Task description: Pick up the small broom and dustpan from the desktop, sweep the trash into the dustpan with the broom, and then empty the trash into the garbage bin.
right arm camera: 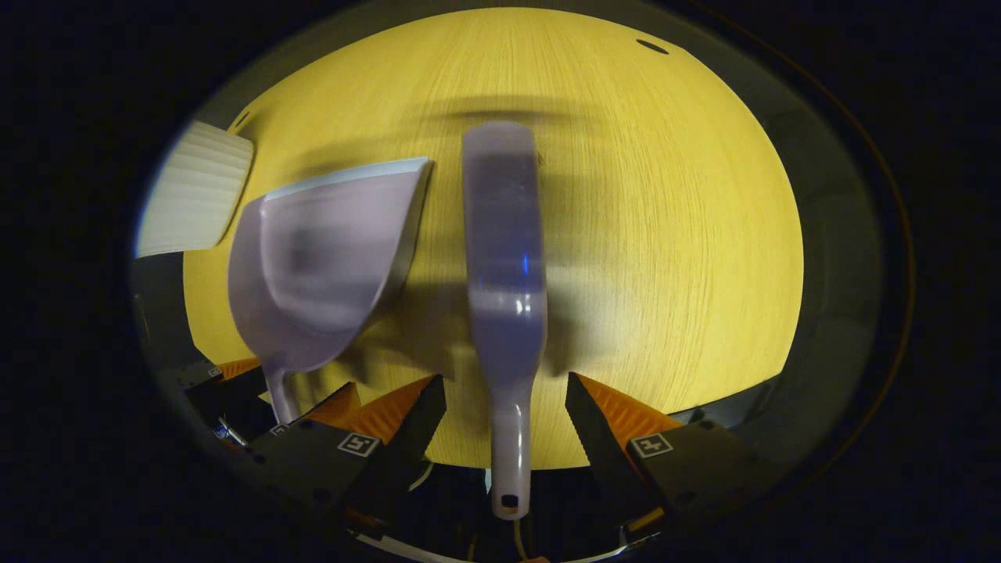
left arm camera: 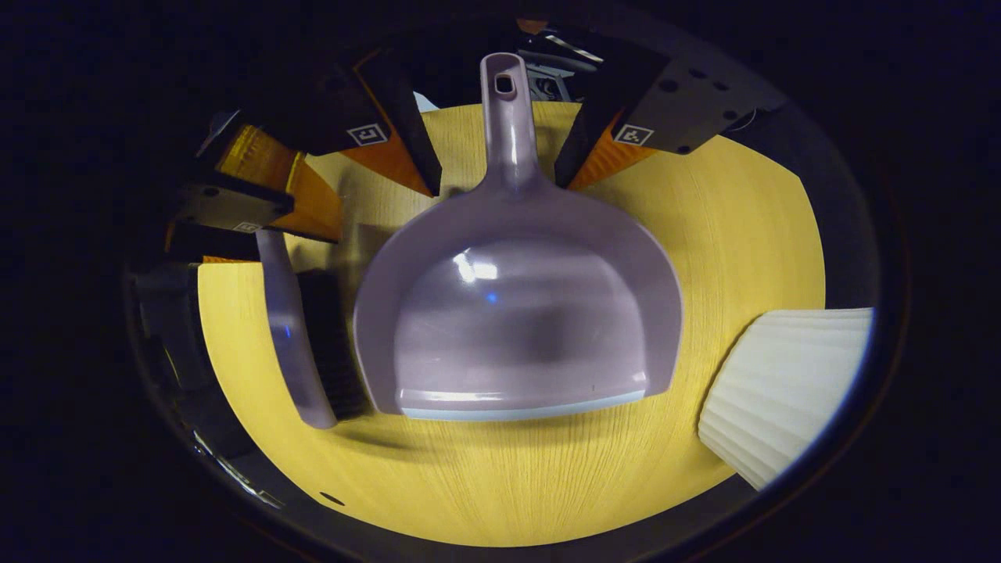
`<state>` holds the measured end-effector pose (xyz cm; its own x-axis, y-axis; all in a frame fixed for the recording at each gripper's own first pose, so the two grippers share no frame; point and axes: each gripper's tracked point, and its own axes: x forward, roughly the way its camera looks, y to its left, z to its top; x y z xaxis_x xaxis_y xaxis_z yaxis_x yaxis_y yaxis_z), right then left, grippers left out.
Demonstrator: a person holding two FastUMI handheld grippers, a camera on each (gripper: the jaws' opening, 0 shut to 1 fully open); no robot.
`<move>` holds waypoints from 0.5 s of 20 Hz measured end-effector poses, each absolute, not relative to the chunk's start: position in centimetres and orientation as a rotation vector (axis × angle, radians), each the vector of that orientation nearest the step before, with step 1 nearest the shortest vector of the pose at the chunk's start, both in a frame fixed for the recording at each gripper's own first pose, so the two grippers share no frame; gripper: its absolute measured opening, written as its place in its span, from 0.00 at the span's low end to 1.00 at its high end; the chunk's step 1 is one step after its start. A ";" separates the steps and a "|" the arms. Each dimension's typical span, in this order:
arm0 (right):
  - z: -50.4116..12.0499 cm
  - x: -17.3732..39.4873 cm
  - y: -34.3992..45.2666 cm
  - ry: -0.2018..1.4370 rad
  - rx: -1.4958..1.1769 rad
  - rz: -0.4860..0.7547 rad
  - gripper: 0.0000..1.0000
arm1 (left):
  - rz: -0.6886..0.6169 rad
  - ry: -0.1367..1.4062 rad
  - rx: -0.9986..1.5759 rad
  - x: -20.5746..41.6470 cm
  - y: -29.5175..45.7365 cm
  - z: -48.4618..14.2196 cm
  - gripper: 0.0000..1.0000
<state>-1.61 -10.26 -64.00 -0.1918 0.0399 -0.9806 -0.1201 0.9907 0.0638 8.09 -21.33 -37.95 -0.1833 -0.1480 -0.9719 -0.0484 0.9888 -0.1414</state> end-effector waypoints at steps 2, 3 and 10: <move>-61.5 -1.1 -10.2 1.679 -0.046 0.171 1.00 | -0.110 1.702 -0.133 8.0 -21.3 -36.2 0.86; -60.2 -1.0 -9.9 1.642 -0.026 0.182 1.00 | -0.116 1.659 -0.140 8.1 -21.3 -35.1 0.87; -46.4 0.2 -9.7 1.213 0.071 0.212 0.95 | -0.187 1.209 -0.080 7.6 -20.1 -23.1 0.87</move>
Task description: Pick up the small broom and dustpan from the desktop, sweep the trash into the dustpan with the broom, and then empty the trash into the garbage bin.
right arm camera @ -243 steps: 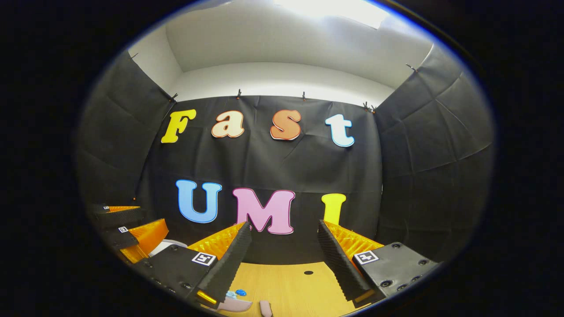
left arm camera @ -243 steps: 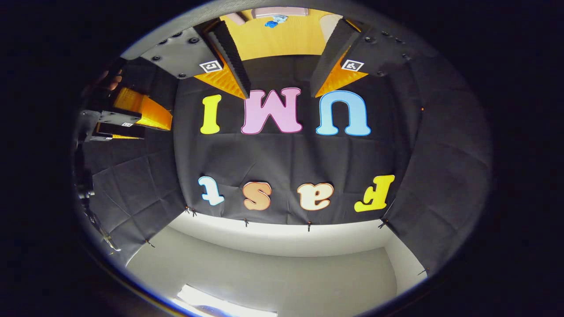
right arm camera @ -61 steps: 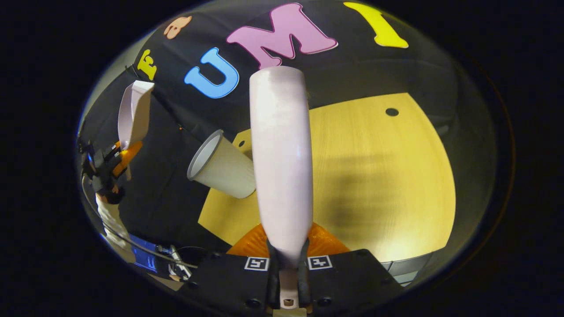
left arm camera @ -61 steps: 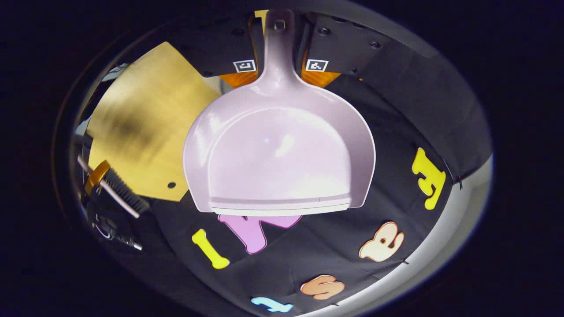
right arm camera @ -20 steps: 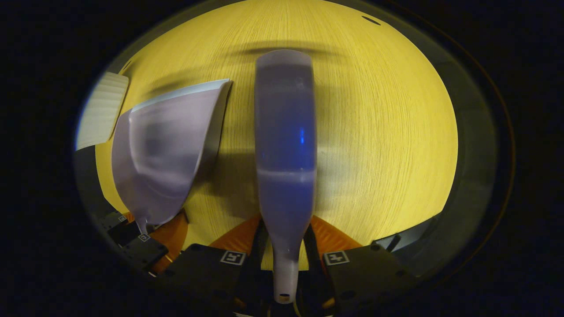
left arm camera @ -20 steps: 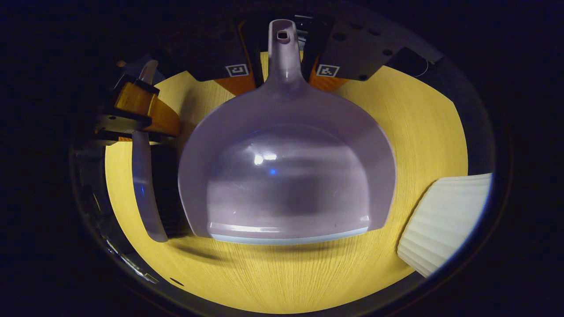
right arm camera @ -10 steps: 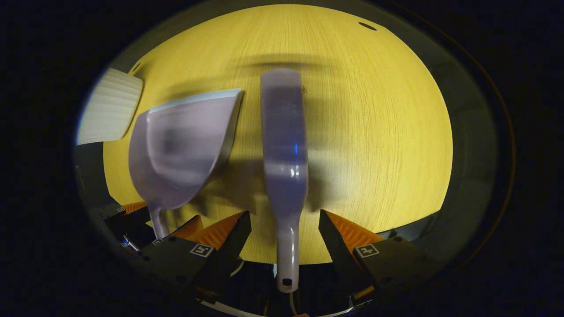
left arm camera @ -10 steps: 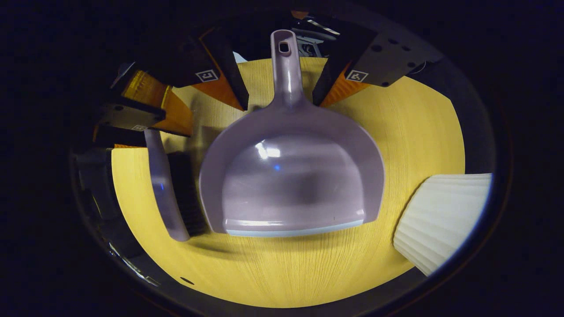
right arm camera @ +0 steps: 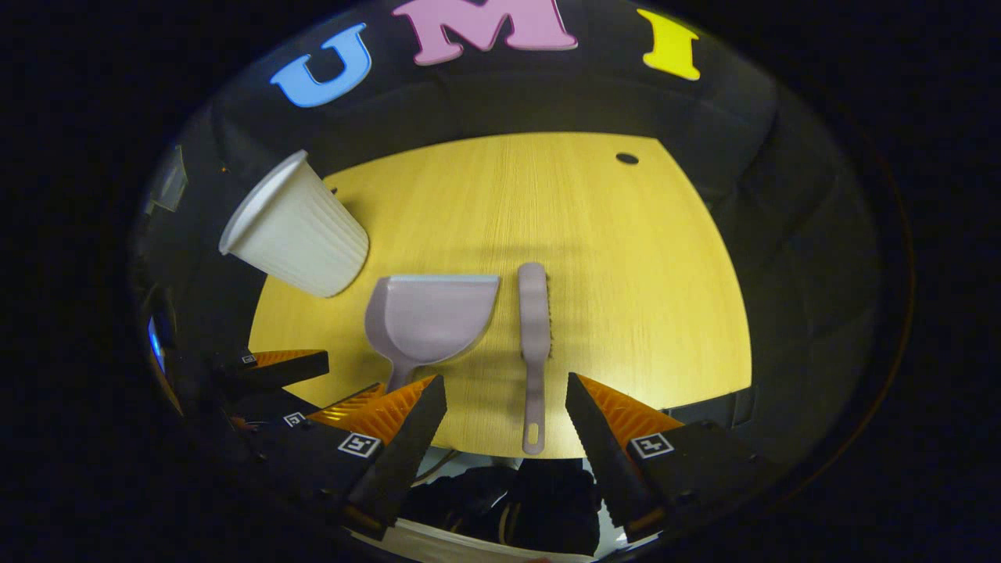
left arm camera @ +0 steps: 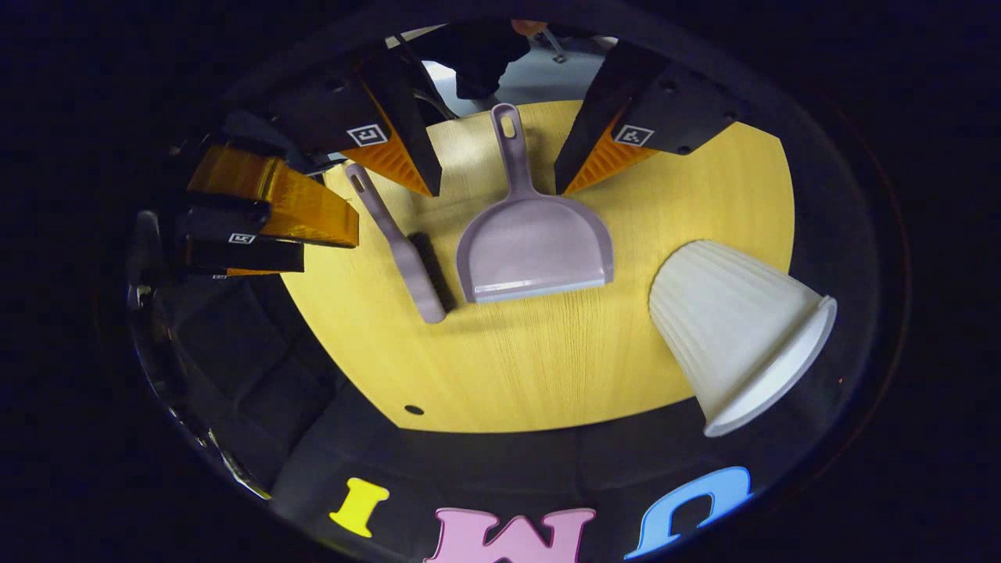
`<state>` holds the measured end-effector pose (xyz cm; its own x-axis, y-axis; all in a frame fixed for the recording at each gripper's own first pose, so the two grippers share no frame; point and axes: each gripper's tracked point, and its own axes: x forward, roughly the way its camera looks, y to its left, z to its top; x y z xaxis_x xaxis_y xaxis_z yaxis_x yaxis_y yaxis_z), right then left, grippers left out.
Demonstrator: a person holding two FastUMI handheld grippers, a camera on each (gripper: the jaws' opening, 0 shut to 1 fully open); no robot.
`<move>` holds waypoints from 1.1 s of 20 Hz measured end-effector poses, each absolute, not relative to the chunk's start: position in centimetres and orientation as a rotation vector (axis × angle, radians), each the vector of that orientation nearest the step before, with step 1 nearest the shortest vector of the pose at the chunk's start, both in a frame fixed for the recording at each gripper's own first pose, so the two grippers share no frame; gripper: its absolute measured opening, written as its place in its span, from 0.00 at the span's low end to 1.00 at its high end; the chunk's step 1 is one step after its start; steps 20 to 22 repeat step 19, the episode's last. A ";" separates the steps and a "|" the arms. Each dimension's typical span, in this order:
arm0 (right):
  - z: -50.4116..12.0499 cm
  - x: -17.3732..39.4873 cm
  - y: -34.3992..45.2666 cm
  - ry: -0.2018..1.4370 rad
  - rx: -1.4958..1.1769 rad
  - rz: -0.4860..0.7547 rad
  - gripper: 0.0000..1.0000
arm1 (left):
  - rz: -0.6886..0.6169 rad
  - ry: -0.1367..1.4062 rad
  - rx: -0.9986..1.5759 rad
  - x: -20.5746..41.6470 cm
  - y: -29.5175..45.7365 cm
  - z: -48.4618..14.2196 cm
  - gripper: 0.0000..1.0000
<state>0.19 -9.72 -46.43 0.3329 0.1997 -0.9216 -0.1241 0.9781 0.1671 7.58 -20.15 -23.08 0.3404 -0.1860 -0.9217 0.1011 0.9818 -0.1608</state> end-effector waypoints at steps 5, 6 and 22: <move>-35.4 -0.9 -8.4 0.918 0.157 0.204 0.96 | -0.168 0.881 -0.134 6.3 -18.4 -13.7 0.87; -33.3 -0.8 -8.4 0.857 0.151 0.207 0.89 | -0.147 0.810 -0.153 5.8 -18.0 -12.2 0.87; -14.2 -2.4 -13.4 0.023 0.062 0.151 0.88 | 0.006 0.156 -0.126 1.8 -16.0 -4.1 0.84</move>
